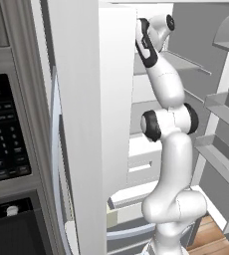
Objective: Place the liquor on the top shelf of the fridge to keep it out of children's reach, and place the orange and tomato on lower shelves for easy access.
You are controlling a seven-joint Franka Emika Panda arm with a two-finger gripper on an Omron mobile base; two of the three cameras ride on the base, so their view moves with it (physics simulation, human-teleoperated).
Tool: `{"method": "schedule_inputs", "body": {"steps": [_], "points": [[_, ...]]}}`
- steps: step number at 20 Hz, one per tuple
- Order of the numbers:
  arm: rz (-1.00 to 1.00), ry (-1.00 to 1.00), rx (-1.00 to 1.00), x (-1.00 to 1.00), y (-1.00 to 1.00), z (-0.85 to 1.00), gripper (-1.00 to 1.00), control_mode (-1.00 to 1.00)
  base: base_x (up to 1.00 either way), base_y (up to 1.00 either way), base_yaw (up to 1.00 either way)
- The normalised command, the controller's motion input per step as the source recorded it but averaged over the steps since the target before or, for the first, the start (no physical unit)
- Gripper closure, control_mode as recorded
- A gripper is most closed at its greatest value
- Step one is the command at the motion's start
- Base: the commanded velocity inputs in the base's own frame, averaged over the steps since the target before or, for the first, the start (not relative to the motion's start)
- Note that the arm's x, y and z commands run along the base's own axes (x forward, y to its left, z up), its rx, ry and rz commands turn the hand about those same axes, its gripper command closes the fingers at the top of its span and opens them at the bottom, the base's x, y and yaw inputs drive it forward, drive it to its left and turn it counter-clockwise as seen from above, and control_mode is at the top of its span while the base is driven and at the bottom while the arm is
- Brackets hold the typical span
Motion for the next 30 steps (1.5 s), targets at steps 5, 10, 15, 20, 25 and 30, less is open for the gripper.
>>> {"method": "schedule_inputs", "body": {"steps": [5, 10, 15, 20, 25, 30], "points": [[0.0, 0.0, -0.06, -0.02, 0.0, -0.33, -1.0, -1.0, 0.0, 0.0, 0.0], [0.0, 0.0, -0.04, -0.17, 0.0, -0.36, -1.0, -1.0, 0.0, 0.0, 0.0], [0.0, 0.0, -0.03, -0.33, 0.0, -0.4, -1.0, -1.0, 0.0, 0.0, 0.0], [0.0, 0.0, -0.04, -0.38, 0.0, -0.42, -1.0, -1.0, 0.0, 0.0, 0.0], [-0.02, 0.0, -0.04, -0.62, 0.0, -0.33, -1.0, -1.0, 0.0, 0.0, 0.0], [-0.03, 0.03, 0.0, -0.84, -0.02, 0.08, -1.0, -1.0, 0.0, 0.0, 0.0]]}}
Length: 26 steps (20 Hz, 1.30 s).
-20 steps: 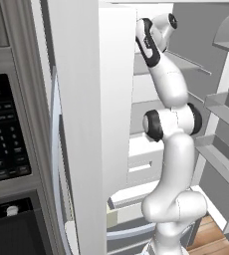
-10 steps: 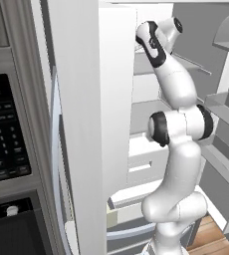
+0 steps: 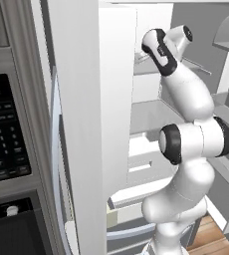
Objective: Place the liquor on the top shelf of the fridge to keep it out of children's reach, and place the orange and tomato on lower shelves for easy access.
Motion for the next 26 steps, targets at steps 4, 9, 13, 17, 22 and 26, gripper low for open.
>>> {"method": "schedule_inputs", "body": {"steps": [4, 9, 13, 17, 22, 26], "points": [[-0.01, 0.16, 0.0, -0.96, -0.12, 0.24, -1.0, -1.0, 0.0, 0.0, 0.0], [-0.07, 0.27, 0.0, -1.0, -0.04, 0.02, -1.0, -1.0, 0.0, 0.0, 0.0], [-0.25, 0.28, 0.0, -0.86, 0.0, 0.0, -1.0, -1.0, 0.0, 0.0, 0.0], [-0.23, 0.15, 0.0, -0.79, 0.0, -0.03, -1.0, -1.0, 0.0, 0.0, 0.0], [-0.11, 0.03, 0.0, -0.71, -0.08, -0.25, -1.0, -1.0, 0.0, 0.0, 0.0], [-0.02, 0.0, 0.0, -0.72, -0.2, -0.53, -1.0, -1.0, 0.0, 0.0, 0.0]]}}
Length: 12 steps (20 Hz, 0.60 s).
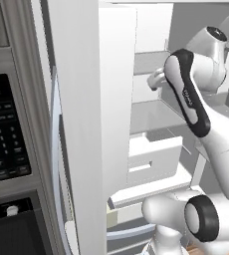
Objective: Place the liquor on the top shelf of the fridge to keep it out of children's reach, and place the orange and tomato on lower shelves for easy access.
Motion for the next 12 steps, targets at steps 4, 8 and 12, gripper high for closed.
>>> {"method": "schedule_inputs", "body": {"steps": [4, 8, 12], "points": [[-0.02, 0.0, 0.0, -0.6, -0.02, -0.46, -1.0, -1.0, 0.0, 0.0, 0.0], [-0.02, 0.0, 0.0, -0.44, 0.0, -0.2, -1.0, -1.0, 0.0, 0.0, 0.0], [-0.02, 0.0, 0.0, -0.4, 0.0, 0.0, -1.0, -1.0, 0.0, 0.0, 0.0]]}}
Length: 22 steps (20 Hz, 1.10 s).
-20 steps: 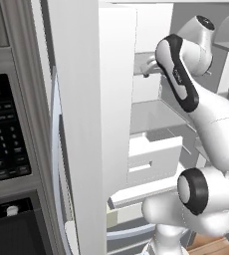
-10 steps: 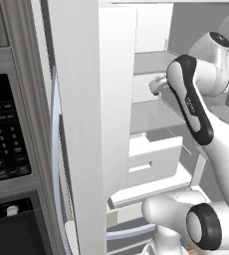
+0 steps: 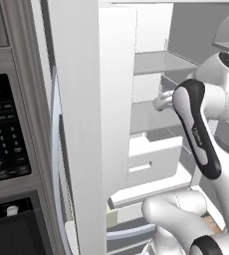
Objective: Place the liquor on the top shelf of the fridge to keep it out of children's reach, and place the orange and tomato on lower shelves for easy access.
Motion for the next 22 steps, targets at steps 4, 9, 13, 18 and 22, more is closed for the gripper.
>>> {"method": "schedule_inputs", "body": {"steps": [4, 9, 13, 18, 22], "points": [[0.0, 0.0, 0.0, 0.0, 0.0, 0.0, -1.0, 1.0, -0.88, -0.07, -0.05], [0.0, 0.0, 0.0, 0.0, 0.0, 0.0, -1.0, 1.0, -1.0, -0.35, -0.15], [0.0, 0.0, 0.0, 0.0, 0.0, 0.0, -1.0, 1.0, -0.7, -0.59, -0.39], [0.0, 0.0, 0.0, 0.0, 0.0, 0.0, -1.0, 1.0, -0.1, -0.55, -0.58], [0.0, 0.0, 0.0, 0.0, 0.0, 0.0, -1.0, 1.0, 0.03, -0.54, -0.56]]}}
